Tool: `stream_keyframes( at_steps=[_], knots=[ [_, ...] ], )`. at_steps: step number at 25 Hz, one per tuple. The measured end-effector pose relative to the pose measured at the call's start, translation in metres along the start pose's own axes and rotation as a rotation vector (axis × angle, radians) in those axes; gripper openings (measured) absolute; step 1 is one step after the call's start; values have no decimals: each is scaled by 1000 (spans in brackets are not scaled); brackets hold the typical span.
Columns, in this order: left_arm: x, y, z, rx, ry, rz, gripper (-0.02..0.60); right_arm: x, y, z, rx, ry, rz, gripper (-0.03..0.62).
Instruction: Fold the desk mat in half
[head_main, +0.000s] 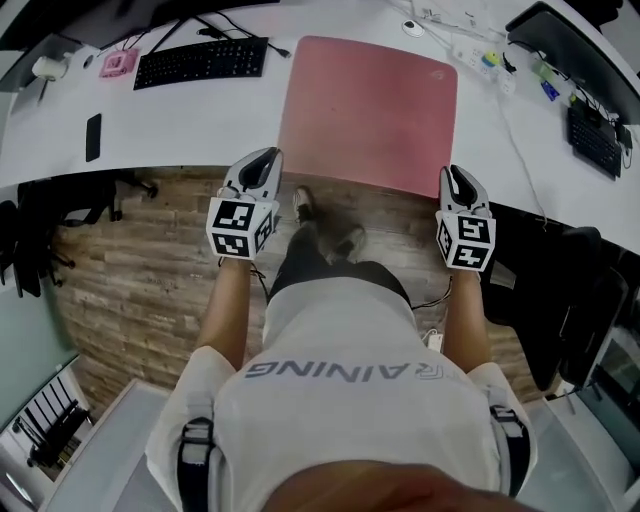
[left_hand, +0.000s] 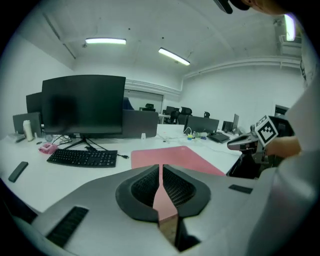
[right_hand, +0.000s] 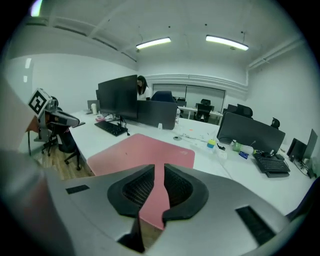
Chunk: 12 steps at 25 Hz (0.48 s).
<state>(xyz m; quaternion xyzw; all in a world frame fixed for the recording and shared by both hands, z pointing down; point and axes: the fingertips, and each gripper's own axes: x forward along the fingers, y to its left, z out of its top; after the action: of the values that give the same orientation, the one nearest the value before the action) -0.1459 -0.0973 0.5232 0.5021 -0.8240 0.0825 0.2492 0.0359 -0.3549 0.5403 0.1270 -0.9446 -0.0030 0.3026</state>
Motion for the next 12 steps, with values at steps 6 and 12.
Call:
stream_keyframes(
  at_steps=[6, 12],
  knots=[
    [31, 18, -63, 183, 163, 26, 60, 16, 3, -52, -84, 151, -5, 151],
    [60, 16, -116, 292, 272, -13, 157, 27, -12, -114, -289, 299, -27, 184]
  ],
)
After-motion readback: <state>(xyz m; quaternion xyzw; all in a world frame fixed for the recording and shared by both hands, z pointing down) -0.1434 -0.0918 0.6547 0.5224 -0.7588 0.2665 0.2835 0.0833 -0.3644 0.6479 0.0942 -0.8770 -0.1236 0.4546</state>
